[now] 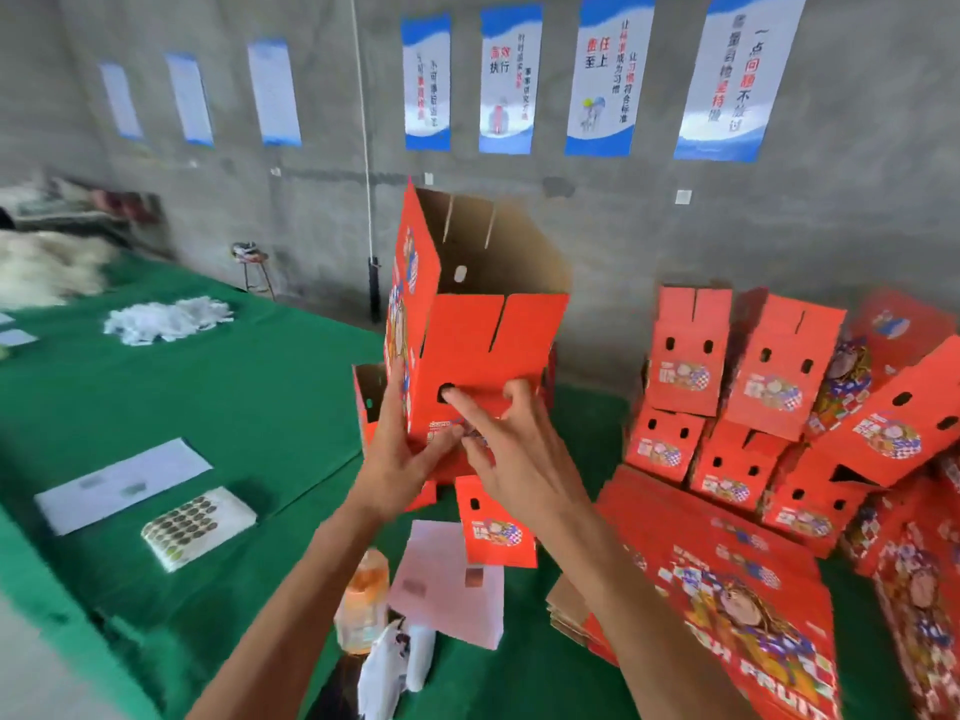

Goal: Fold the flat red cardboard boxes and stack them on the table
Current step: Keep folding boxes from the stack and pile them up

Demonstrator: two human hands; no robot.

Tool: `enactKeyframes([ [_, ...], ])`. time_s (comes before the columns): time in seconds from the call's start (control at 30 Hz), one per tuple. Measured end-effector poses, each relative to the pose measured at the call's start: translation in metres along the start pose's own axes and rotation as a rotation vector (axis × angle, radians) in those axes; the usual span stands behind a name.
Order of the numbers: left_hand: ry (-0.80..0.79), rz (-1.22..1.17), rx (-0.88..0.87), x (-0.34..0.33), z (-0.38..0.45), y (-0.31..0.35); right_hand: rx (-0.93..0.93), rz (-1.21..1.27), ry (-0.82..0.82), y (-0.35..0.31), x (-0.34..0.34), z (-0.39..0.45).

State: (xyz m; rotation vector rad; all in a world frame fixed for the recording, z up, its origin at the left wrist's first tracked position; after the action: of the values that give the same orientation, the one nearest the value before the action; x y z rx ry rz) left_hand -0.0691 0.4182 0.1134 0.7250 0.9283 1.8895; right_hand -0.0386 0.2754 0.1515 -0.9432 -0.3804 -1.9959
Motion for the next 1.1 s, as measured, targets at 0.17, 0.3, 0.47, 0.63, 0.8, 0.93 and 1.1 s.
enactKeyframes([
  [0.17, 0.133, 0.108, 0.023, 0.112, -0.004, -0.04, 0.127, 0.129, -0.126, -0.082, -0.095, 0.052],
  [0.3, 0.223, 0.131, 0.188, 0.188, -0.02, -0.108, 0.187, 0.206, -0.267, -0.134, -0.179, 0.066],
  [0.47, 0.303, 0.243, 0.31, 0.238, -0.04, -0.187, 0.265, 0.24, -0.436, -0.163, -0.277, 0.062],
  [0.63, 0.35, 0.197, 0.478, 0.247, -0.067, -0.279, 0.298, 0.236, -0.611, -0.16, -0.365, 0.043],
  [0.8, 0.306, 0.237, 0.557, 0.228, -0.076, -0.346, 0.242, 0.202, -0.691, -0.131, -0.422, 0.026],
  [0.93, 0.338, 0.362, 0.622, 0.219, -0.071, -0.39, 0.202, 0.165, -0.72, -0.103, -0.454, 0.022],
  [1.1, 0.501, 0.421, 0.736, 0.215, -0.042, -0.41, 0.196, 0.12, -0.8, -0.083, -0.483, 0.016],
])
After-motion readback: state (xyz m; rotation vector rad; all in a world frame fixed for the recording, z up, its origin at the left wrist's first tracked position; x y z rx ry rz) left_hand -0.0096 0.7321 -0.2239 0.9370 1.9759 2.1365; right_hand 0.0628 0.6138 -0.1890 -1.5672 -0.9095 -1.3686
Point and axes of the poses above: each hand's wrist, its own z-axis towards the middle knuckle, its own x-axis out of the back of the hand, y = z × x, the point moved 10 cm from there along z, towards the middle knuckle, and after that the axes turned 6 degrees about -z, right-handed, at the moved point
